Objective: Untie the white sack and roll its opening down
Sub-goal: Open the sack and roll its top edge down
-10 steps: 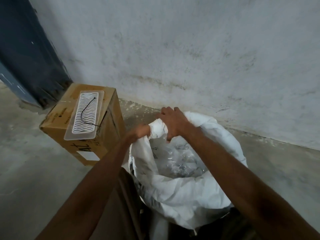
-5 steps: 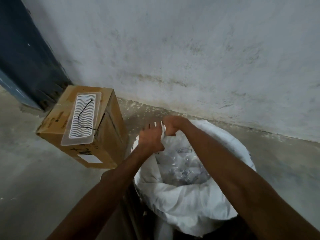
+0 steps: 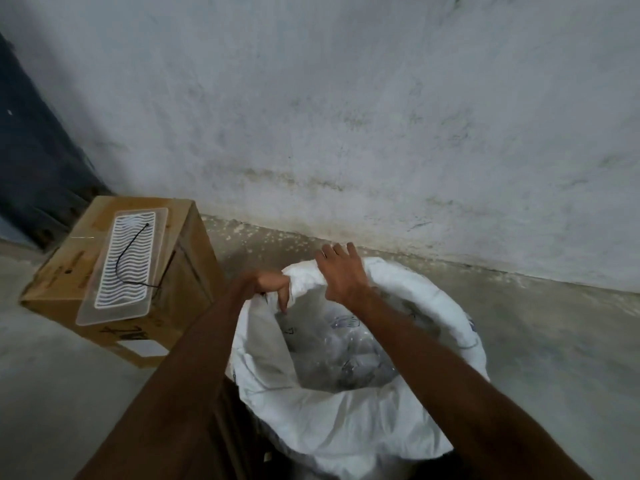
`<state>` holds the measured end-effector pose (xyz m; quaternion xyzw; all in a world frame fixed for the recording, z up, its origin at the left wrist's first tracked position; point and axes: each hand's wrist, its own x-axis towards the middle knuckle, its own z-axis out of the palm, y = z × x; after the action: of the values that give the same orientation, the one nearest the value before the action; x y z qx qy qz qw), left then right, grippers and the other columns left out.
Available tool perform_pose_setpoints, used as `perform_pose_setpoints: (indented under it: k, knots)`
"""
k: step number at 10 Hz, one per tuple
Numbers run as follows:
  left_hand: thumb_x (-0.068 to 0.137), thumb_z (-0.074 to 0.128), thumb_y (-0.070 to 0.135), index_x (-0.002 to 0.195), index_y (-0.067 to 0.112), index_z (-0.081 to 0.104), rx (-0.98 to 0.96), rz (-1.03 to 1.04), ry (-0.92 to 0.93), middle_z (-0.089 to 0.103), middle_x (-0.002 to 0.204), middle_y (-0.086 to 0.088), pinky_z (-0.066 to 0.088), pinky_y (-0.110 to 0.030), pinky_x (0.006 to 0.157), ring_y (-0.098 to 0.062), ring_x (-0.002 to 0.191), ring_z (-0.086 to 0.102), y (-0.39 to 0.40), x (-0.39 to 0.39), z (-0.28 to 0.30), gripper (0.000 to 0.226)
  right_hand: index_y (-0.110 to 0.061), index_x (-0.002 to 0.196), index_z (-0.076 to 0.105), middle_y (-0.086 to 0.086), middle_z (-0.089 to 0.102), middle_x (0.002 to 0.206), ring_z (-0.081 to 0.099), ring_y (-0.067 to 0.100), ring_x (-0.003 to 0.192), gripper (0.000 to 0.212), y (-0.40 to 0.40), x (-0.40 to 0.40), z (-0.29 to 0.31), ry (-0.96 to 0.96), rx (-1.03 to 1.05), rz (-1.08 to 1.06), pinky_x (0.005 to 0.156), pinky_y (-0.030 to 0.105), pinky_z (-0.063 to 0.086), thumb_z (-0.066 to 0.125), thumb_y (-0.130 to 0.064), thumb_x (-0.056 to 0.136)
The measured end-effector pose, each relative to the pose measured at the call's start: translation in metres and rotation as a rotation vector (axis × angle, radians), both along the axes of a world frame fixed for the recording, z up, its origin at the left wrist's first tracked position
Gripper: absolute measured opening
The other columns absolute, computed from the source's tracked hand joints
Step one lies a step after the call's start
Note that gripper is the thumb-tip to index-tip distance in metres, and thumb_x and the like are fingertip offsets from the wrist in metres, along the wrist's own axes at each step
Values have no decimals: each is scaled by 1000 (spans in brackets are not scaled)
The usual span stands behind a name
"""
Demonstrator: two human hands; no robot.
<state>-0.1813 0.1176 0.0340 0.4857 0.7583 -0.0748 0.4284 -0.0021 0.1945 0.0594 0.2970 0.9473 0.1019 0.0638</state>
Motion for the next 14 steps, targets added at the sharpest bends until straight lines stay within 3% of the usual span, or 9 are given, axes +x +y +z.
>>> perform_pose_setpoints:
  k: [1,3,4,5,6,8,10,12,14]
  knots:
    - [56,93,41,113,27,58,11,124,24,69,116,-8,59,-31,70,-20,92,66,19,-4,-21,68,-19,129,58,5,65,127,62,26,115,56,4,5,-5,73,-153,-115,99,39,46,76,-35,78]
    - [67,87,35,150,14,32,462,-34,346,40,149,-11,43,-44,106,-34,134,45,-4,58,30,103,-11,110,69,10,70,113,66,32,106,31,16,-11,20,46,-492,-149,77,34,52,69,-26,82]
    - [66,83,38,145,16,35,531,-13,408,52,138,-8,51,-43,92,-30,122,55,-19,81,14,95,-5,97,75,10,69,103,63,33,99,26,25,-25,29,-225,-699,-156,72,32,52,71,-2,72]
    - [68,76,32,129,16,52,635,57,380,63,122,-5,54,-40,84,-29,110,63,-26,78,4,67,-16,125,68,6,62,129,59,31,112,58,33,-29,27,-425,-791,-148,96,38,52,81,-9,69]
    - [76,66,36,126,16,63,570,111,172,67,125,-7,50,-36,96,-29,117,62,-14,60,11,53,-12,122,69,6,67,123,64,26,104,62,31,-25,16,-248,-706,-158,86,33,53,88,-25,65]
    - [65,88,23,138,15,50,163,210,10,61,113,-21,48,-39,91,-39,102,60,15,40,21,83,-19,140,44,11,53,136,53,33,123,85,-3,19,-14,-71,49,-237,108,55,34,82,-47,69]
    - [76,84,33,145,14,42,214,-105,57,49,142,-6,43,-31,94,-28,123,51,29,43,24,83,-14,122,58,9,64,117,65,28,104,48,14,45,-24,100,-196,-378,87,37,49,74,-36,83]
    - [66,78,25,137,13,41,661,-277,332,54,126,-12,46,-42,89,-33,115,56,27,86,-2,81,3,128,57,14,61,123,62,33,107,59,55,21,1,-118,-797,-469,85,36,52,79,-13,75]
    - [80,68,39,123,19,62,630,-140,410,69,119,-5,50,-38,89,-28,110,65,48,92,-18,48,-10,132,60,9,64,127,63,29,108,74,67,29,0,-117,-836,-391,89,35,52,90,-28,67]
